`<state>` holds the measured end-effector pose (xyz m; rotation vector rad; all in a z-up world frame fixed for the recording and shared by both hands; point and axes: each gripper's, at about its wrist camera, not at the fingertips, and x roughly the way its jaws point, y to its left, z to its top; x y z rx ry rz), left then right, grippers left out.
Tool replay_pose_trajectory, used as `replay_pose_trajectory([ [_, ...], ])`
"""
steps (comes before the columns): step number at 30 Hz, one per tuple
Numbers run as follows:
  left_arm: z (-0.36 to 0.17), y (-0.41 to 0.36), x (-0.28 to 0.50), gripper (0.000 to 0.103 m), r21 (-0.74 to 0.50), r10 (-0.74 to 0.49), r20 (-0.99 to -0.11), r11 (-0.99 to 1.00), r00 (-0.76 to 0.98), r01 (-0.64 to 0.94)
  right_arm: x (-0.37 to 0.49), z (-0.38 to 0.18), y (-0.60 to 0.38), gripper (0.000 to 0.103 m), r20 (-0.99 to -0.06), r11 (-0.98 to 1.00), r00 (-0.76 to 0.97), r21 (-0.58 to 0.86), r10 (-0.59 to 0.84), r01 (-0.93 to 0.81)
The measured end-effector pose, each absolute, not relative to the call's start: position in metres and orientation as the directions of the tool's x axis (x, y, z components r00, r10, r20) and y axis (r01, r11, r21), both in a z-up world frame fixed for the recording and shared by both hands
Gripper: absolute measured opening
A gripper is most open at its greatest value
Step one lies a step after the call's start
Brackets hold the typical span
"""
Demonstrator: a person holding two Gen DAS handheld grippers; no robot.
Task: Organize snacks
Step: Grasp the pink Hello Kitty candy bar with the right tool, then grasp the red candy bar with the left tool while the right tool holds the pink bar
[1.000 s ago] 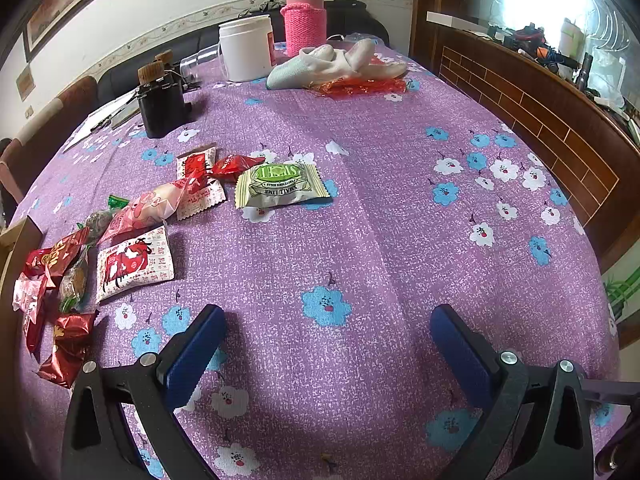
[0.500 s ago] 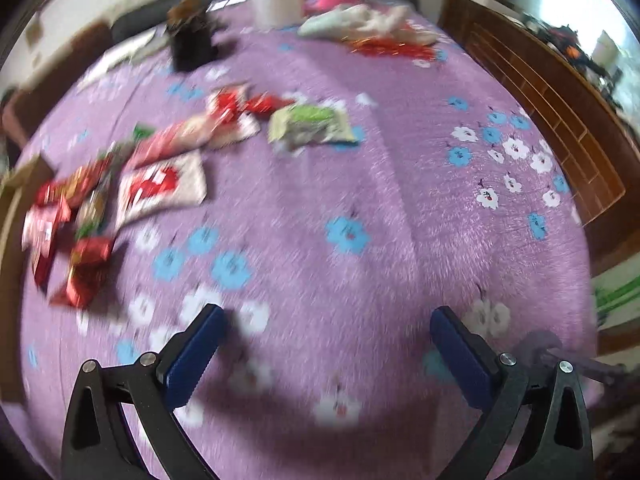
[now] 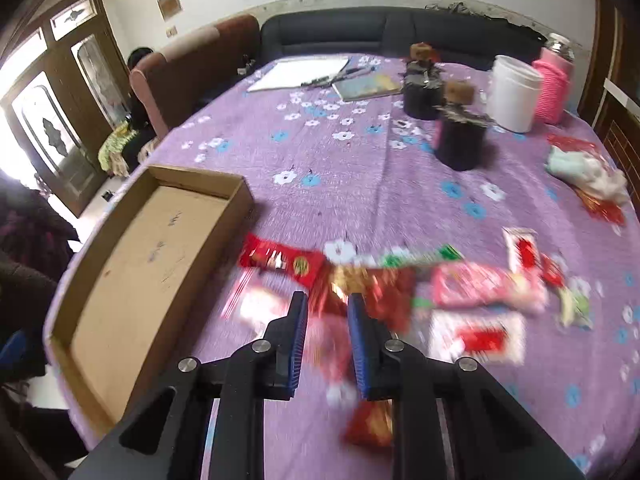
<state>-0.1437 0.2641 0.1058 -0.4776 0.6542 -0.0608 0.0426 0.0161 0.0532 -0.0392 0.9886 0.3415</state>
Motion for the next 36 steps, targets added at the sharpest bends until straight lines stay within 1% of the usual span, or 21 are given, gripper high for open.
replay_pose_trajectory([
  [2,0.106,0.269,-0.144,0.101,-0.448,-0.202,-0.566,0.889,0.799,-0.093,0.05,0.043,0.022,0.023,-0.839,0.928,0.433,0.2,0.328,-0.315],
  [4,0.105,0.269,-0.143,0.101,-0.447,-0.202,-0.567,0.89,0.799,-0.092,0.047,0.03,0.025,0.026,-0.853,0.906,0.354,0.271,0.383,-0.326],
  [5,0.105,0.268,-0.142,0.101,-0.445,-0.208,-0.566,0.891,0.798,-0.084,0.04,0.03,0.026,0.026,-0.851,0.894,0.334,0.296,0.407,-0.336],
  [7,0.104,0.262,-0.141,0.101,-0.435,-0.218,-0.566,0.898,0.795,-0.064,0.021,0.034,0.023,0.026,-0.831,0.851,0.273,0.375,0.485,-0.369],
  [8,0.104,0.259,-0.14,0.101,-0.434,-0.226,-0.565,0.899,0.794,-0.053,0.009,0.042,0.017,0.026,-0.806,0.826,0.266,0.416,0.529,-0.381],
  [9,0.103,0.255,-0.139,0.101,-0.433,-0.238,-0.564,0.9,0.791,-0.039,0.003,0.048,0.012,0.026,-0.794,0.82,0.278,0.424,0.541,-0.385],
  [10,0.102,0.249,-0.138,0.101,-0.432,-0.252,-0.566,0.902,0.785,-0.021,-0.003,0.057,0.004,0.026,-0.783,0.826,0.312,0.415,0.538,-0.382],
  [11,0.101,0.244,-0.136,0.101,-0.43,-0.264,-0.569,0.903,0.779,-0.009,-0.008,0.065,-0.006,0.03,-0.782,0.848,0.36,0.384,0.509,-0.365],
  [12,0.099,0.238,-0.134,0.101,-0.432,-0.282,-0.574,0.902,0.769,0.008,-0.011,0.07,-0.014,0.034,-0.785,0.878,0.413,0.336,0.461,-0.34],
  [14,0.098,0.229,-0.132,0.101,-0.426,-0.301,-0.582,0.904,0.756,0.032,-0.019,0.077,-0.027,0.038,-0.794,0.934,0.509,0.203,0.333,-0.294],
  [15,0.098,0.225,-0.131,0.101,-0.419,-0.306,-0.587,0.907,0.749,0.041,-0.02,0.075,-0.031,0.038,-0.8,0.943,0.516,0.179,0.305,-0.28],
  [19,0.099,0.21,-0.134,0.101,-0.401,-0.315,-0.592,0.914,0.742,0.068,-0.023,0.059,-0.038,0.038,-0.827,0.955,0.493,0.17,0.271,-0.241],
  [21,0.102,0.21,-0.137,0.101,-0.393,-0.302,-0.59,0.918,0.749,0.061,-0.032,0.056,-0.031,0.038,-0.812,0.943,0.495,0.195,0.31,-0.271],
  [22,0.103,0.211,-0.138,0.101,-0.39,-0.292,-0.59,0.919,0.753,0.051,-0.037,0.055,-0.027,0.038,-0.8,0.925,0.486,0.215,0.351,-0.313],
  [24,0.105,0.216,-0.139,0.101,-0.395,-0.274,-0.588,0.918,0.761,0.025,-0.052,0.054,-0.004,0.038,-0.79,0.872,0.432,0.251,0.435,-0.42],
  [27,0.106,0.22,-0.139,0.101,-0.399,-0.258,-0.592,0.917,0.764,0.001,-0.071,0.04,0.04,0.037,-0.795,0.788,0.33,0.276,0.509,-0.55],
  [29,0.106,0.219,-0.14,0.101,-0.397,-0.254,-0.594,0.918,0.764,-0.004,-0.078,0.033,0.056,0.037,-0.795,0.759,0.3,0.282,0.527,-0.586],
  [32,0.105,0.215,-0.14,0.101,-0.385,-0.249,-0.602,0.923,0.758,-0.003,-0.079,0.024,0.072,0.037,-0.804,0.756,0.302,0.256,0.513,-0.602],
  [34,0.104,0.211,-0.139,0.101,-0.379,-0.251,-0.61,0.925,0.752,0.002,-0.077,0.019,0.072,0.031,-0.814,0.772,0.308,0.246,0.493,-0.586],
  [35,0.103,0.209,-0.138,0.101,-0.373,-0.251,-0.613,0.928,0.749,0.005,-0.076,0.019,0.07,0.026,-0.815,0.784,0.316,0.246,0.485,-0.57],
  [36,0.103,0.206,-0.137,0.101,-0.365,-0.25,-0.616,0.931,0.747,0.01,-0.073,0.018,0.066,0.025,-0.813,0.789,0.317,0.255,0.487,-0.559],
])
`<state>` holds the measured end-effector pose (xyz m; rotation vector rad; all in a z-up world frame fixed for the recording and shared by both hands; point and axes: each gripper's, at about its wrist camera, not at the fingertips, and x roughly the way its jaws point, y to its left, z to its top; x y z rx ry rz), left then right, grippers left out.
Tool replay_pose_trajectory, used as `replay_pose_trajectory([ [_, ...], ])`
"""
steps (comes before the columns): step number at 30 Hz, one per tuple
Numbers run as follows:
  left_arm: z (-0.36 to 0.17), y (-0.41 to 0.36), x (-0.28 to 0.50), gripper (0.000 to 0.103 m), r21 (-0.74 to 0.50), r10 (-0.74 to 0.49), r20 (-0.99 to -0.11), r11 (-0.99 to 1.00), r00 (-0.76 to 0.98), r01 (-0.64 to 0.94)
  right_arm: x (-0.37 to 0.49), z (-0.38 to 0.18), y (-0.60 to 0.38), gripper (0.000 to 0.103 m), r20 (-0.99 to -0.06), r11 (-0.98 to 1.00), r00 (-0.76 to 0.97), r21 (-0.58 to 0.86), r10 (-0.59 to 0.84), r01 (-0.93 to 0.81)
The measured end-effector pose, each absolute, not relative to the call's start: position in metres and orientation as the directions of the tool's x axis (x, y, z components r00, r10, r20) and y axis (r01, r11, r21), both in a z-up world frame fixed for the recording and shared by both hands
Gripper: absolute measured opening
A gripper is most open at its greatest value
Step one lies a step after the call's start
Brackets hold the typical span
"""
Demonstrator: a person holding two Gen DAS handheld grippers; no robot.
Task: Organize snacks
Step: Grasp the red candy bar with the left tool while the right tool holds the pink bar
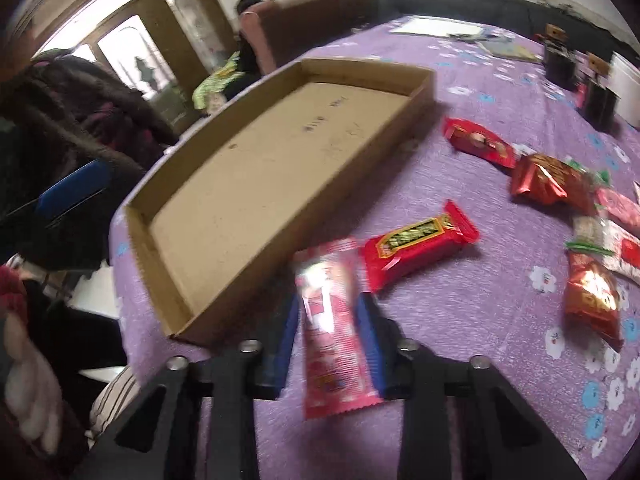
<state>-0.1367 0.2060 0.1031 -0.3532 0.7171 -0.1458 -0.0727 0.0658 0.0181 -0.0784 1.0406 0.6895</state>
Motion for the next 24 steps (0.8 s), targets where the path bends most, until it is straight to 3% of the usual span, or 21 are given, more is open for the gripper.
replay_pose_trajectory([
  [5,0.1,0.182,-0.125,0.101,-0.295,-0.25,-0.643,0.953,0.724,0.067,-0.081,0.021,0.035,0.025,-0.839,0.872,0.401,0.161,0.367,-0.463],
  [16,0.072,0.103,-0.063,0.101,-0.198,-0.236,-0.755,0.972,0.612,0.13,-0.094,0.027,-0.068,0.026,-0.845,0.961,0.484,0.117,0.229,-0.25],
  [19,0.058,0.087,-0.043,0.09,-0.158,-0.201,-0.783,0.98,0.589,0.124,-0.094,0.027,-0.08,0.028,-0.838,0.968,0.5,0.118,0.218,-0.223],
  [23,0.036,0.083,-0.021,0.057,-0.145,-0.169,-0.825,0.986,0.54,0.087,-0.098,0.027,-0.086,0.029,-0.831,0.969,0.514,0.118,0.215,-0.216],
  [24,0.031,0.084,-0.017,0.057,-0.138,-0.157,-0.835,0.988,0.527,0.075,-0.1,0.027,-0.086,0.029,-0.829,0.97,0.517,0.114,0.213,-0.216],
])
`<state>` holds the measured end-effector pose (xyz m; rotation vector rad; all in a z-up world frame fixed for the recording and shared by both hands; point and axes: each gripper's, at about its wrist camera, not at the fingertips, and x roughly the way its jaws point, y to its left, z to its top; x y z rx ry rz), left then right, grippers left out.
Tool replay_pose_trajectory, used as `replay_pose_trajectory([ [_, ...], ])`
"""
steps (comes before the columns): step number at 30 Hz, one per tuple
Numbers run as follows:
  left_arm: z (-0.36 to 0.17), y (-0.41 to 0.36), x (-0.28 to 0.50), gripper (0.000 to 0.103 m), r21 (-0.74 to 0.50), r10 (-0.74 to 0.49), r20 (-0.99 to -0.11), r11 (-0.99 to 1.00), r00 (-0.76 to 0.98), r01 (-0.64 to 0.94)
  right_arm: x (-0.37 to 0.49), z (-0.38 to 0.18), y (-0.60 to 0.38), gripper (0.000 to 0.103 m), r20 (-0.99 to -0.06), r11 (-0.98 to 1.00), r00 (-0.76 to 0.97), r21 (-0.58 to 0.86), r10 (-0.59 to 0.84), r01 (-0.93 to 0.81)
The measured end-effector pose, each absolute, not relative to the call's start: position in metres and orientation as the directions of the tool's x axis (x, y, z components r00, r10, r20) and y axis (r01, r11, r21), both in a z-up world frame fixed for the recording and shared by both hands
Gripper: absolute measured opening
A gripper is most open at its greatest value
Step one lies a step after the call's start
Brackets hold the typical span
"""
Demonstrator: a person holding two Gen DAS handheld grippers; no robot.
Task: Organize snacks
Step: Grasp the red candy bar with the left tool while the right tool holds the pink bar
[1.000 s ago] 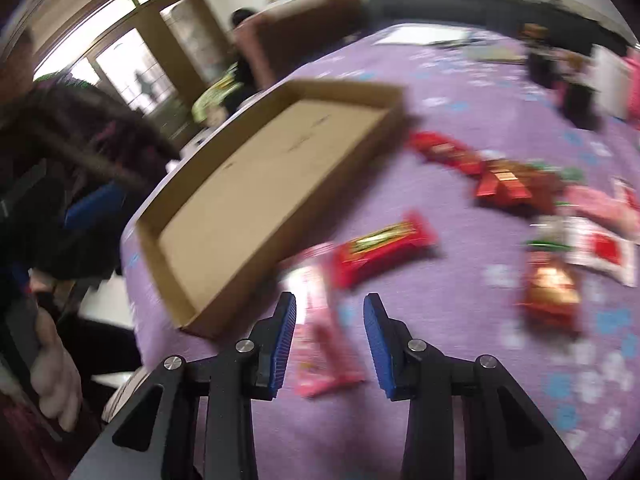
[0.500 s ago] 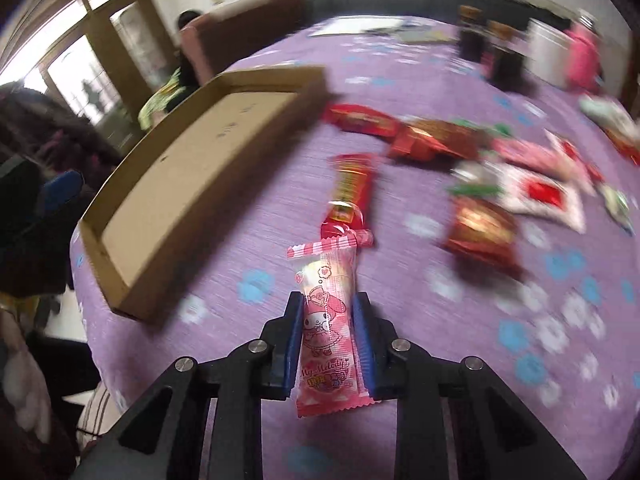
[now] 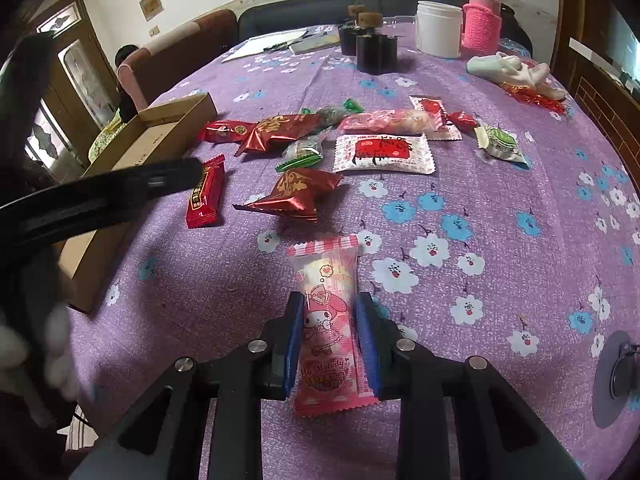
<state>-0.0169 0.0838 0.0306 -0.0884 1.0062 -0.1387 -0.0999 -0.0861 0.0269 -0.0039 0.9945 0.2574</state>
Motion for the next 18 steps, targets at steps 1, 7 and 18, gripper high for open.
replay_pose_trajectory([
  [1,0.027,0.084,-0.015,0.057,-0.131,-0.146,-0.84,0.989,0.523,0.065,-0.102,0.027,-0.087,0.029,-0.827,0.97,0.52,0.112,0.212,-0.218],
  [7,0.016,0.08,-0.015,0.057,-0.061,-0.078,-0.852,0.997,0.518,0.049,-0.098,0.025,-0.083,0.03,-0.823,0.97,0.529,0.101,0.207,-0.223],
  [18,0.016,0.063,-0.019,0.017,0.008,-0.059,-0.824,0.993,0.564,0.116,-0.095,0.022,-0.081,0.032,-0.824,0.972,0.531,0.098,0.199,-0.212],
])
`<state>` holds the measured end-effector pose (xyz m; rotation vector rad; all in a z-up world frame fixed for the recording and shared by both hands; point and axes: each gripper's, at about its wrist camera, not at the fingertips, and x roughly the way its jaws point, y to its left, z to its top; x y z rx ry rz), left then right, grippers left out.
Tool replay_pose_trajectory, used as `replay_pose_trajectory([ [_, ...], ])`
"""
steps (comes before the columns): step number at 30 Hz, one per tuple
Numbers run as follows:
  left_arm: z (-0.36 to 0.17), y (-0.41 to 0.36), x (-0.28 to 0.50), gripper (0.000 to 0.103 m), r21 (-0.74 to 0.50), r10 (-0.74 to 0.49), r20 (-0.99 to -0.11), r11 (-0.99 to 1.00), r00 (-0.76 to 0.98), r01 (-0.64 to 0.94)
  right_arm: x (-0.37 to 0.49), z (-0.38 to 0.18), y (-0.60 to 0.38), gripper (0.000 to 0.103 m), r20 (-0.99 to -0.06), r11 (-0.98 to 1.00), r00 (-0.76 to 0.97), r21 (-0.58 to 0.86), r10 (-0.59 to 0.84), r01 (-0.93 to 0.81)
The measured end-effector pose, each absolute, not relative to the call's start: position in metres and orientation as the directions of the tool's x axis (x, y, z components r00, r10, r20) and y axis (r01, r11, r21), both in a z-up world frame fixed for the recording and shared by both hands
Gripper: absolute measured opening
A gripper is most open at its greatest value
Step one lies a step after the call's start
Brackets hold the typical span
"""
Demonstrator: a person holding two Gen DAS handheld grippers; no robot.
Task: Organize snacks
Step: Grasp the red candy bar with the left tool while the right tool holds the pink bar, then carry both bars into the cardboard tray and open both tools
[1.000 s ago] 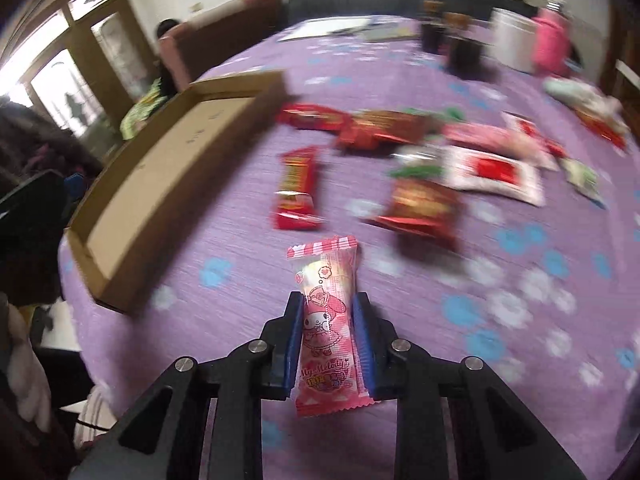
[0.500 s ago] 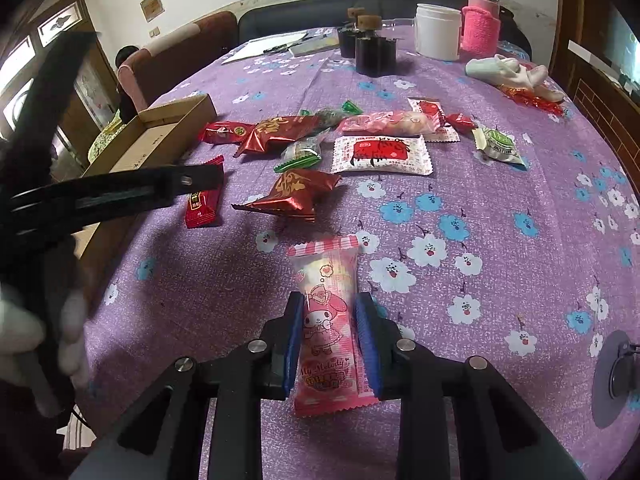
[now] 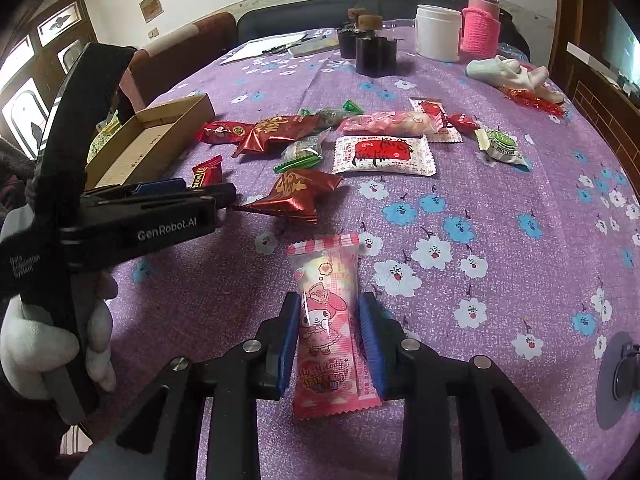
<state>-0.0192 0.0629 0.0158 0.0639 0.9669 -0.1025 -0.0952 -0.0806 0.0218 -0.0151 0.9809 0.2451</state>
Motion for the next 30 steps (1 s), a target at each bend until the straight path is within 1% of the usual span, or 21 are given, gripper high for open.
replay_pose_trajectory([
  [2,0.016,0.061,-0.02,0.017,0.002,-0.069,-0.826,0.992,0.56,0.125,-0.096,0.022,-0.079,0.032,-0.823,0.974,0.535,0.088,0.19,-0.211],
  [4,0.018,0.064,-0.023,0.017,-0.036,-0.105,-0.828,0.99,0.551,0.134,-0.097,0.021,-0.077,0.033,-0.821,0.975,0.542,0.073,0.179,-0.211],
  [6,0.02,0.068,-0.027,0.017,-0.087,-0.145,-0.828,0.987,0.541,0.132,-0.098,0.021,-0.077,0.027,-0.819,0.976,0.548,0.059,0.168,-0.211],
  [7,0.023,0.071,-0.03,0.017,-0.115,-0.17,-0.826,0.984,0.537,0.134,-0.099,0.022,-0.077,0.025,-0.818,0.974,0.547,0.067,0.179,-0.218],
  [12,0.042,0.09,-0.052,0.017,-0.224,-0.266,-0.798,0.964,0.541,0.143,-0.108,0.03,-0.076,0.025,-0.805,0.963,0.547,0.109,0.23,-0.245],
  [18,0.079,0.121,-0.079,0.017,-0.295,-0.325,-0.748,0.944,0.579,0.149,-0.121,0.054,-0.065,0.024,-0.772,0.946,0.564,0.146,0.292,-0.29],
  [21,0.108,0.141,-0.092,0.017,-0.298,-0.325,-0.711,0.943,0.624,0.151,-0.125,0.073,-0.056,0.024,-0.75,0.93,0.569,0.174,0.338,-0.324],
  [25,0.152,0.171,-0.103,0.017,-0.281,-0.309,-0.66,0.947,0.685,0.157,-0.125,0.109,-0.04,0.024,-0.702,0.888,0.56,0.25,0.44,-0.385],
  [30,0.191,0.21,-0.088,0.017,-0.252,-0.262,-0.642,0.96,0.72,0.124,-0.111,0.157,-0.015,0.024,-0.612,0.804,0.528,0.377,0.589,-0.46],
])
